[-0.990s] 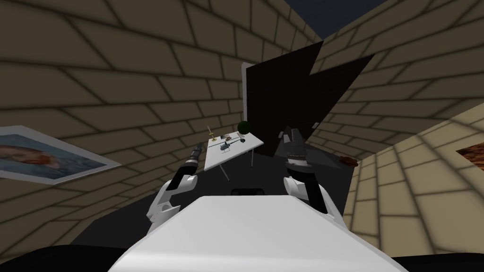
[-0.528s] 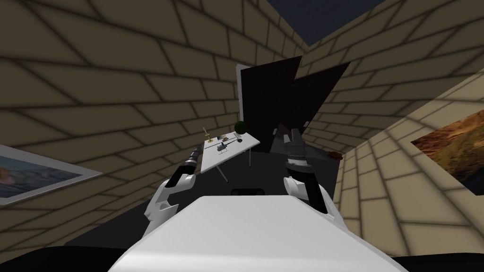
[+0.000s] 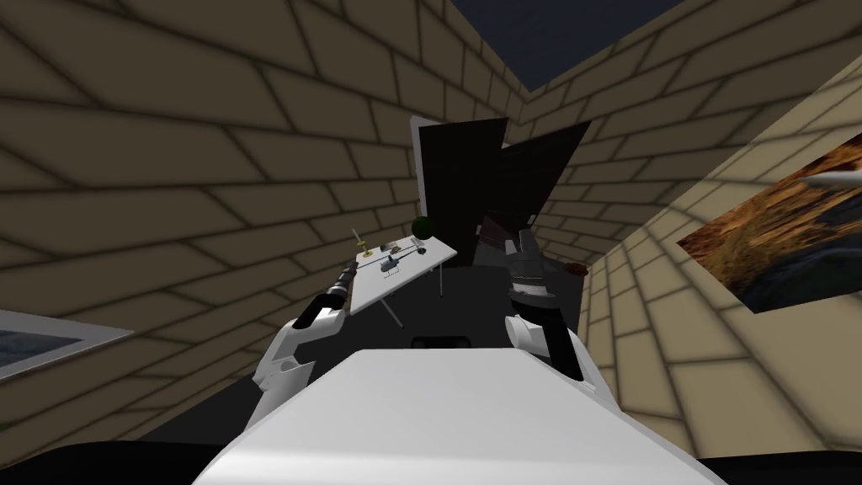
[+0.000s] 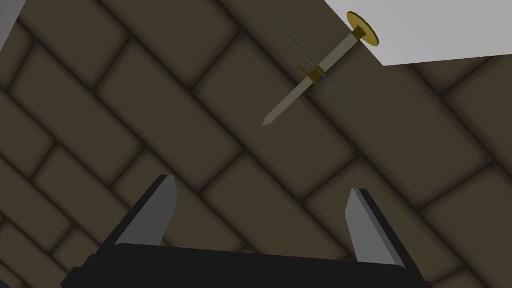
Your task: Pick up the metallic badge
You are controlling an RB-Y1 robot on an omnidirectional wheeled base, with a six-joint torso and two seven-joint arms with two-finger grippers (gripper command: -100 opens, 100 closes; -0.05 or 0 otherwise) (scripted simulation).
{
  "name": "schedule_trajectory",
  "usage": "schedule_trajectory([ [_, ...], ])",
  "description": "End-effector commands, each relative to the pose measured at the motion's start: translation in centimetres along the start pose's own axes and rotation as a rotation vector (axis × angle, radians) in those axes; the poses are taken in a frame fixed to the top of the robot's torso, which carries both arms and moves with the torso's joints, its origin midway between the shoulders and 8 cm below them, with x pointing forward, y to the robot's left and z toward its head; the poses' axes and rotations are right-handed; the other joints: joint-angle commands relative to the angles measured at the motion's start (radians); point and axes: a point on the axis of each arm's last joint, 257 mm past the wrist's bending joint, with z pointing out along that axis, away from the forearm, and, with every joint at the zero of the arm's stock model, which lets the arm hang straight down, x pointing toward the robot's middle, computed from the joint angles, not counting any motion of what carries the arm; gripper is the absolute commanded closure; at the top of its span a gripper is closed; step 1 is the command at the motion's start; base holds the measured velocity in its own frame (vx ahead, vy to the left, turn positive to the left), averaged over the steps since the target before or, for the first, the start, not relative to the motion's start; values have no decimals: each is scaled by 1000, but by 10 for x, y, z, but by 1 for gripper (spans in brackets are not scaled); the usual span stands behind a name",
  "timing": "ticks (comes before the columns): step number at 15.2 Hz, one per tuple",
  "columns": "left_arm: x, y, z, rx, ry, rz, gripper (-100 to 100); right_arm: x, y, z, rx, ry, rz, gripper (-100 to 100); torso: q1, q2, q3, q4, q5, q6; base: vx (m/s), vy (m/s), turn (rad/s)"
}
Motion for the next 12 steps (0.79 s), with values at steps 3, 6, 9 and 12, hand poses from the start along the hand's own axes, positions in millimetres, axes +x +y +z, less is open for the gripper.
schedule_trajectory([
  [3, 3, 25, 3, -83, 36, 36, -100, 0, 0, 0, 0, 0, 0, 0, 0, 0, 0, 0, 0, 0, -1, 0, -154],
  [6, 3, 43, 5, -138, 59, 66, -100, 0, 0, 0, 0, 0, 0, 0, 0, -1, 0, 0, 0, 1, 3, -1, -136],
  [9, 2, 60, 6, -192, 83, 94, -100, 0, 0, 0, 0, 0, 0, 0, 0, -1, -1, 0, 0, 1, 8, 4, -163],
  [12, 2, 77, 6, -245, 108, 119, -100, 0, 0, 0, 0, 0, 0, 0, 0, -1, -1, 0, 0, 0, 8, 5, -82],
])
